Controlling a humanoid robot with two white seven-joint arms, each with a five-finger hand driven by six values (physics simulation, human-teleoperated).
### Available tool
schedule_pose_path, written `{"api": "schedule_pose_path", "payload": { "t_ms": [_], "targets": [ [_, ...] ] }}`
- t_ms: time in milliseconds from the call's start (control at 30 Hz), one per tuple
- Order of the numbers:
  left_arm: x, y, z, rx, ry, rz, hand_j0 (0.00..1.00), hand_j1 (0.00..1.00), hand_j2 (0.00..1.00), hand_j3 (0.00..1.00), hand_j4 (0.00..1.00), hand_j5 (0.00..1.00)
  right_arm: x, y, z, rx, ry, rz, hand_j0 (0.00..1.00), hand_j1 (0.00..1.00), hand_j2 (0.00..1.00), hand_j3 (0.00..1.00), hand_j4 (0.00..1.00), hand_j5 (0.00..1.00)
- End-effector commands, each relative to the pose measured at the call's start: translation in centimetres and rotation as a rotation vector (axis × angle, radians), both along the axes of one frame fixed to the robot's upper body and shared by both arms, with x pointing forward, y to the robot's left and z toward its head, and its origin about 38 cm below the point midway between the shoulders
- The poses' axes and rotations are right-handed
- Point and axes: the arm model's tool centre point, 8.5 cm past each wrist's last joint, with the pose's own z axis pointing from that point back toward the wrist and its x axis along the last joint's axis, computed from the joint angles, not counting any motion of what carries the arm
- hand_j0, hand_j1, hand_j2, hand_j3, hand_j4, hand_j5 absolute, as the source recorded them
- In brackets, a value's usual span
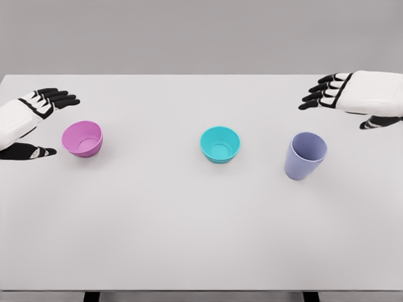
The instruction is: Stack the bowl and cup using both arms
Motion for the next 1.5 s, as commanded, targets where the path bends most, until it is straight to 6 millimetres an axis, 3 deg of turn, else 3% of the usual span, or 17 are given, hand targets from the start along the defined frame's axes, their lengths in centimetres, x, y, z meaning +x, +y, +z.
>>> {"api": "schedule_pose_path", "payload": {
  "t_ms": [0,200,300,367,467,533,633,700,767,1167,1367,1467],
  "targets": [
    [0.0,-0.1,-0.1,-0.009,0.001,0.001,1.00,1.00,1.00,1.00,1.00,1.00,0.1,1.0,-0.1,0.020,-0.001,0.022,1.00,1.00,1.00,1.00,1.00,1.00],
    [0.1,0.1,0.1,0.016,0.001,0.003,1.00,1.00,1.00,1.00,1.00,1.00,0.0,0.4,1.0,0.038,-0.032,0.008,1.00,1.00,1.00,1.00,1.00,1.00],
    [0.5,0.4,0.7,0.131,0.100,-0.022,1.00,1.00,1.00,1.00,1.00,1.00,-0.3,-0.6,2.8,0.079,-0.087,-0.018,1.00,1.00,1.00,1.00,1.00,1.00],
    [0.1,0.3,0.1,0.203,0.237,-0.072,1.00,1.00,1.00,1.00,1.00,1.00,-1.0,-0.8,4.0,0.103,-0.123,-0.016,1.00,1.00,1.00,1.00,1.00,1.00],
    [0.8,-1.1,2.2,0.184,0.199,-0.121,1.00,1.00,1.00,1.00,1.00,1.00,-2.1,-1.3,5.5,0.178,-0.115,-0.004,1.00,1.00,1.00,1.00,1.00,1.00],
    [0.8,-2.4,3.8,0.200,0.143,-0.156,1.00,1.00,1.00,1.00,1.00,1.00,-2.1,-1.2,5.3,0.177,-0.108,-0.003,1.00,1.00,1.00,1.00,1.00,1.00],
    [3.3,-3.0,3.1,0.185,0.268,0.038,1.00,1.00,1.00,1.00,1.00,1.00,-2.1,-1.3,4.5,0.174,-0.084,-0.007,1.00,1.00,1.00,1.00,1.00,1.00],
    [5.4,-5.8,2.5,0.269,0.298,0.055,1.00,1.00,1.00,1.00,1.00,1.00,-2.2,-1.5,3.4,0.171,-0.054,-0.014,1.00,1.00,1.00,1.00,1.00,1.00],
    [6.1,-7.3,1.7,0.288,0.337,0.056,1.00,1.00,1.00,1.00,1.00,1.00,-2.3,-1.5,2.9,0.171,-0.041,-0.016,1.00,1.00,1.00,1.00,1.00,1.00],
    [5.4,-7.1,-0.3,0.333,0.409,0.031,1.00,1.00,1.00,1.00,1.00,1.00,-2.2,-1.3,2.9,0.180,-0.042,-0.010,1.00,1.00,1.00,1.00,1.00,1.00],
    [4.9,-6.9,0.3,0.348,0.356,-0.119,1.00,1.00,1.00,1.00,1.00,1.00,-2.2,-1.2,2.8,0.181,-0.040,-0.009,1.00,1.00,1.00,1.00,1.00,1.00],
    [5.0,-6.7,0.3,0.343,0.364,-0.105,1.00,1.00,1.00,1.00,1.00,1.00,-2.2,-1.2,2.8,0.181,-0.040,-0.009,1.00,1.00,1.00,1.00,1.00,1.00]
  ]
}}
